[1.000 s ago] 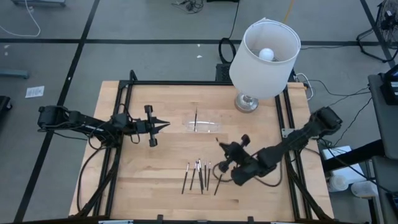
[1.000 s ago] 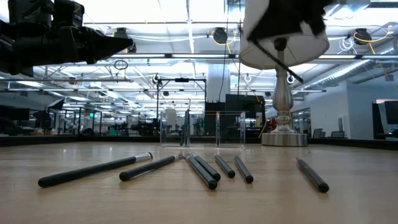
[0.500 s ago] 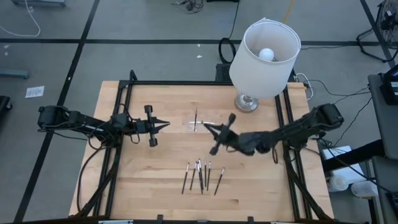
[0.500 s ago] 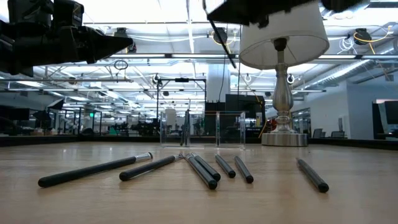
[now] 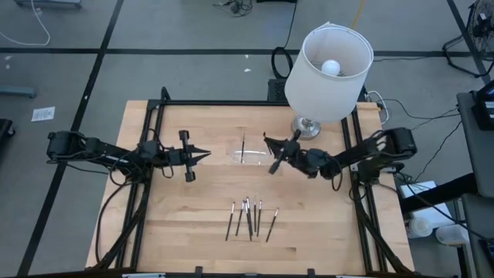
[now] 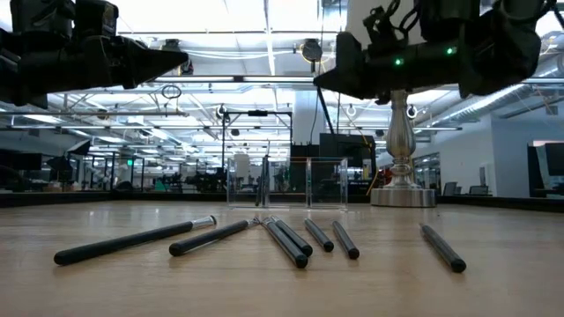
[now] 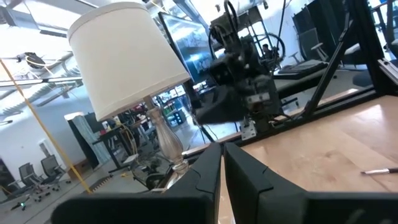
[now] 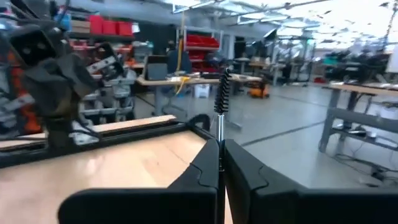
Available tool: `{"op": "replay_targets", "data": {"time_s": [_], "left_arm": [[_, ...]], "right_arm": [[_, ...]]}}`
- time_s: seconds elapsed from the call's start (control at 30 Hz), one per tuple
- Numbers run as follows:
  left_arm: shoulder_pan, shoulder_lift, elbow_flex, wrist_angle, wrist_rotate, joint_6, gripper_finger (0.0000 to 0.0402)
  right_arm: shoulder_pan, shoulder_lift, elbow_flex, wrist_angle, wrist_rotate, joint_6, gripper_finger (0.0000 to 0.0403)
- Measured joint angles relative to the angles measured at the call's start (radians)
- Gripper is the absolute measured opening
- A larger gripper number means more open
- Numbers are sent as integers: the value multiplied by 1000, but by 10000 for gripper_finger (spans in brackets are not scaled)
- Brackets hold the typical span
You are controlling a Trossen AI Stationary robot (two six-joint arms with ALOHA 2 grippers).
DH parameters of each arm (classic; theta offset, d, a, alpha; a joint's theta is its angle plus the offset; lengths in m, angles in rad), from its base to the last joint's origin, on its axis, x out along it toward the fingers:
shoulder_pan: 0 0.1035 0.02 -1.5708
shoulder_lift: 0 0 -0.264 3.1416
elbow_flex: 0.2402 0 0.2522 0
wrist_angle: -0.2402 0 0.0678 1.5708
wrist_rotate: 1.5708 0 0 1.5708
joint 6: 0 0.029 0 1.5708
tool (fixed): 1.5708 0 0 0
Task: Put items in baskets/containers
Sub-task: Put the black lash brush transparent organizer
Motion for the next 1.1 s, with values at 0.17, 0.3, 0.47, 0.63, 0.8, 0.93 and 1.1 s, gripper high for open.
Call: {"op": "replay_targets", "data": {"time_s": [0.17,0.3,0.47,0.63,0.8,0.93,1.1], "left_arm": [[0,0,0,4,0,-3,31],[0,0,0,5,0,-4,31],[0,0,0,4,0,-3,31],[0,0,0,5,0,-2,31],[0,0,0,5,0,-1,31],[0,0,0,5,0,-3,31],[0,0,0,5,0,-4,31]], "right_arm": [[1,114,1,148,40,-26,0],[0,188,1,241,84,-14,0],[0,264,27,255,134,-2,0],[-5,320,73,243,142,-3,0],[-5,360,101,237,176,4,0],[-3,363,101,214,228,24,0],[-2,363,100,144,216,109,0]]}}
